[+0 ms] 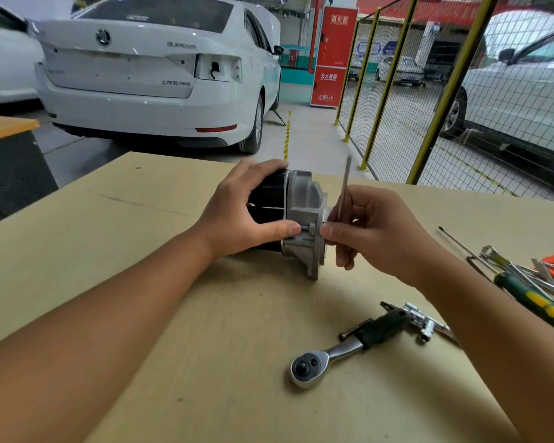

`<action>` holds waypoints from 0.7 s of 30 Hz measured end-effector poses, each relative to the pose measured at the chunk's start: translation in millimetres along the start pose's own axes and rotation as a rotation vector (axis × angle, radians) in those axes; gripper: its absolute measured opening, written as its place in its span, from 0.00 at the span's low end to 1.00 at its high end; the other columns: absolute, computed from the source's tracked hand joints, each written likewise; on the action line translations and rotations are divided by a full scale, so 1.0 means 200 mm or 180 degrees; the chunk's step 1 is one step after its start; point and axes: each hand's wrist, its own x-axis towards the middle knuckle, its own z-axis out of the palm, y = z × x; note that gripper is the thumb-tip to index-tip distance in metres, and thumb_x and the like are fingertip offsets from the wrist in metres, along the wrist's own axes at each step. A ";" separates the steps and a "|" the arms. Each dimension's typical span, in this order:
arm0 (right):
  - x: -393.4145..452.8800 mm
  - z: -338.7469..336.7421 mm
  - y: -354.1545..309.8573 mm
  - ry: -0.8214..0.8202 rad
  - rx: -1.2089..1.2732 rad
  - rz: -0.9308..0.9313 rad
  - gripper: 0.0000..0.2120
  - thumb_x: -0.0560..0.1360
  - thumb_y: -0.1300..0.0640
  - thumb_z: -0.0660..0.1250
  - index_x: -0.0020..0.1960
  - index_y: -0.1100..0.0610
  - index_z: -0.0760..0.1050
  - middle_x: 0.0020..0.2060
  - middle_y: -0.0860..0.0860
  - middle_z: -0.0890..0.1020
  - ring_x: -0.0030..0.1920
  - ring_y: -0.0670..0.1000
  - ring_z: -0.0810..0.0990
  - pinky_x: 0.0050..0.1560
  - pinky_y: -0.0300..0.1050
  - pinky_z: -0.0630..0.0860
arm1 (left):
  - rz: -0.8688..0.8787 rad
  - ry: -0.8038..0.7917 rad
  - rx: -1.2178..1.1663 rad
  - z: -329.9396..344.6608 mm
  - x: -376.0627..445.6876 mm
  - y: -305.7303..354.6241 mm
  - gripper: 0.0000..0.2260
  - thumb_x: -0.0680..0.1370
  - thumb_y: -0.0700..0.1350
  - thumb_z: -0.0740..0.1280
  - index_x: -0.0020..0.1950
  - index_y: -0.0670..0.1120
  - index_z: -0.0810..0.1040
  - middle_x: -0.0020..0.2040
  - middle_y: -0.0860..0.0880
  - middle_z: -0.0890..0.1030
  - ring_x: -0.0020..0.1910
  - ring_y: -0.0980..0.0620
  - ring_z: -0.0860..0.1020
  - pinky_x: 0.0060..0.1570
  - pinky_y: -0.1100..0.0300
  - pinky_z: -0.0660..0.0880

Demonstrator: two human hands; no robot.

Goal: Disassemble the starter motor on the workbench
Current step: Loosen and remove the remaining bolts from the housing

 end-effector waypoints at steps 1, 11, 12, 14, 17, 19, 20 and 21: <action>0.00 0.00 0.00 -0.0054 -0.0153 -0.0073 0.08 0.74 0.70 0.73 0.42 0.71 0.73 0.30 0.65 0.80 0.28 0.61 0.83 0.27 0.52 0.80 | 0.0002 0.0000 -0.0003 0.00 0.00 0.00 0.40 0.66 0.65 0.79 0.74 0.55 0.73 0.60 0.55 0.75 0.60 0.57 0.77 0.59 0.65 0.73; -0.01 -0.03 0.01 -0.0481 -0.0406 -0.0201 0.07 0.69 0.68 0.79 0.40 0.63 0.81 0.32 0.56 0.85 0.31 0.55 0.86 0.33 0.46 0.83 | 0.0016 -0.0024 0.0046 0.00 0.00 0.00 0.39 0.66 0.66 0.78 0.74 0.54 0.72 0.61 0.54 0.75 0.61 0.57 0.76 0.60 0.67 0.72; -0.01 -0.03 0.01 -0.0518 -0.0429 -0.0206 0.08 0.68 0.67 0.80 0.41 0.62 0.82 0.32 0.55 0.86 0.32 0.55 0.86 0.33 0.45 0.83 | 0.0009 -0.0019 0.0041 0.00 0.00 0.00 0.39 0.67 0.66 0.77 0.74 0.54 0.73 0.61 0.54 0.75 0.61 0.56 0.76 0.61 0.66 0.72; -0.02 -0.04 0.01 -0.0551 -0.0598 -0.0250 0.10 0.66 0.64 0.82 0.43 0.61 0.83 0.33 0.54 0.86 0.33 0.54 0.86 0.35 0.48 0.84 | -0.0010 0.0006 0.0043 0.00 0.00 0.00 0.38 0.68 0.65 0.77 0.74 0.54 0.73 0.60 0.54 0.75 0.61 0.57 0.76 0.61 0.64 0.73; -0.02 -0.05 0.00 -0.0481 -0.1016 -0.0429 0.12 0.63 0.60 0.84 0.44 0.60 0.85 0.34 0.53 0.86 0.36 0.52 0.86 0.39 0.58 0.83 | -0.0033 0.0014 0.0049 0.00 0.00 0.01 0.38 0.67 0.65 0.77 0.74 0.54 0.73 0.61 0.54 0.75 0.61 0.58 0.76 0.61 0.64 0.73; -0.01 -0.06 -0.01 -0.0459 -0.1345 -0.0706 0.11 0.63 0.59 0.84 0.42 0.59 0.85 0.34 0.51 0.84 0.34 0.50 0.84 0.37 0.56 0.81 | -0.0051 -0.0006 0.0062 0.00 0.00 0.01 0.38 0.67 0.65 0.77 0.74 0.53 0.73 0.61 0.53 0.75 0.61 0.60 0.75 0.61 0.66 0.72; -0.01 -0.06 -0.02 -0.0470 -0.1532 -0.0846 0.11 0.63 0.59 0.84 0.41 0.59 0.85 0.34 0.50 0.84 0.33 0.49 0.83 0.36 0.53 0.81 | -0.0063 -0.0014 0.0066 0.00 0.00 0.01 0.38 0.67 0.65 0.77 0.74 0.53 0.73 0.61 0.54 0.75 0.61 0.61 0.75 0.61 0.67 0.71; -0.01 -0.07 -0.02 -0.0512 -0.1654 -0.0894 0.10 0.64 0.58 0.84 0.41 0.59 0.85 0.34 0.49 0.83 0.33 0.48 0.82 0.35 0.49 0.80 | -0.0073 -0.0016 0.0066 0.00 0.00 0.01 0.39 0.67 0.65 0.77 0.74 0.53 0.73 0.61 0.54 0.75 0.61 0.62 0.75 0.61 0.68 0.71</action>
